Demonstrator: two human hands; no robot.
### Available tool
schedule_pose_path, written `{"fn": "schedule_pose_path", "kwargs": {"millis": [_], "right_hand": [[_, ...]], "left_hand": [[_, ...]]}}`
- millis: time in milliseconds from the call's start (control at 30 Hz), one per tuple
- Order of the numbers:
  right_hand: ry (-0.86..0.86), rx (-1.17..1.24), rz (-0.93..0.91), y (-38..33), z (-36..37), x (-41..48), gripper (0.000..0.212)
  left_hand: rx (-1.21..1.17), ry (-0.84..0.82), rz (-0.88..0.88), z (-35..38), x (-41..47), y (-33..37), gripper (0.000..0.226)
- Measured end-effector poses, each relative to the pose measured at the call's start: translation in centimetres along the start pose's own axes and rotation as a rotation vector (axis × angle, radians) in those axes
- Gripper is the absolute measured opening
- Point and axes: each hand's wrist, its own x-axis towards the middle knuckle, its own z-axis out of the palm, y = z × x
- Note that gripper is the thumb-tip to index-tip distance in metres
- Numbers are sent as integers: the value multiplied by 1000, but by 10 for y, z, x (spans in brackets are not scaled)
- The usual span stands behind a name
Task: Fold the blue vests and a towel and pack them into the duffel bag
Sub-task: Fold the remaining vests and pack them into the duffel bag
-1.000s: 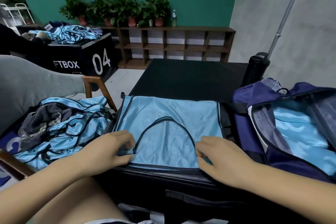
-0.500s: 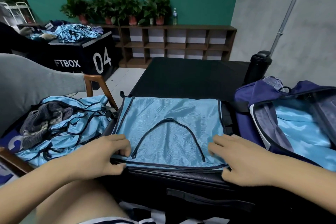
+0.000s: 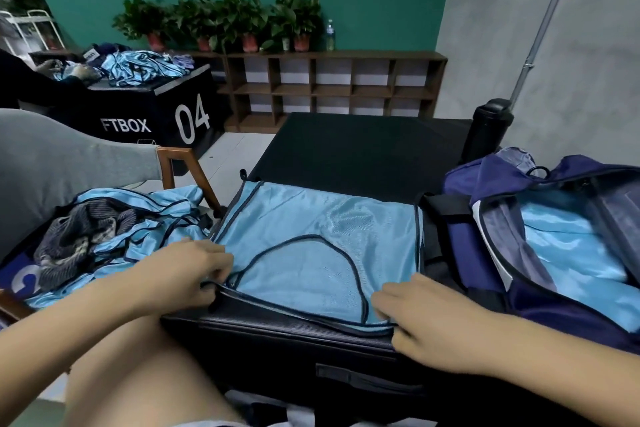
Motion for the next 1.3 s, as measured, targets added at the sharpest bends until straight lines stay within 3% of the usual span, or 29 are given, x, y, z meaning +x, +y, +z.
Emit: {"fn": "schedule_pose_path", "kwargs": {"millis": [133, 300, 400, 500, 567, 733, 867, 1033, 1200, 1300], "right_hand": [[24, 153, -40, -39, 3, 19, 12], [130, 471, 44, -41, -8, 35, 24], [257, 302, 173, 0, -8, 38, 38], [149, 19, 326, 37, -5, 32, 61], [108, -46, 394, 47, 4, 28, 65], [333, -74, 401, 52, 30, 30, 44], [349, 18, 272, 36, 28, 27, 17], [376, 132, 206, 27, 34, 22, 13], [541, 145, 188, 27, 47, 21, 3], [635, 148, 171, 28, 54, 22, 3]], "left_hand": [[192, 67, -52, 1, 31, -34, 24], [222, 26, -202, 1, 68, -62, 23], [189, 68, -250, 5, 84, -74, 22], [133, 105, -305, 8, 101, -82, 22], [119, 120, -325, 10, 115, -85, 22], [79, 141, -382, 15, 149, -86, 20], [49, 174, -426, 17, 179, -86, 20], [16, 186, -452, 14, 222, -90, 25], [73, 124, -446, 0, 266, -79, 34], [29, 181, -424, -10, 296, -61, 31]]}}
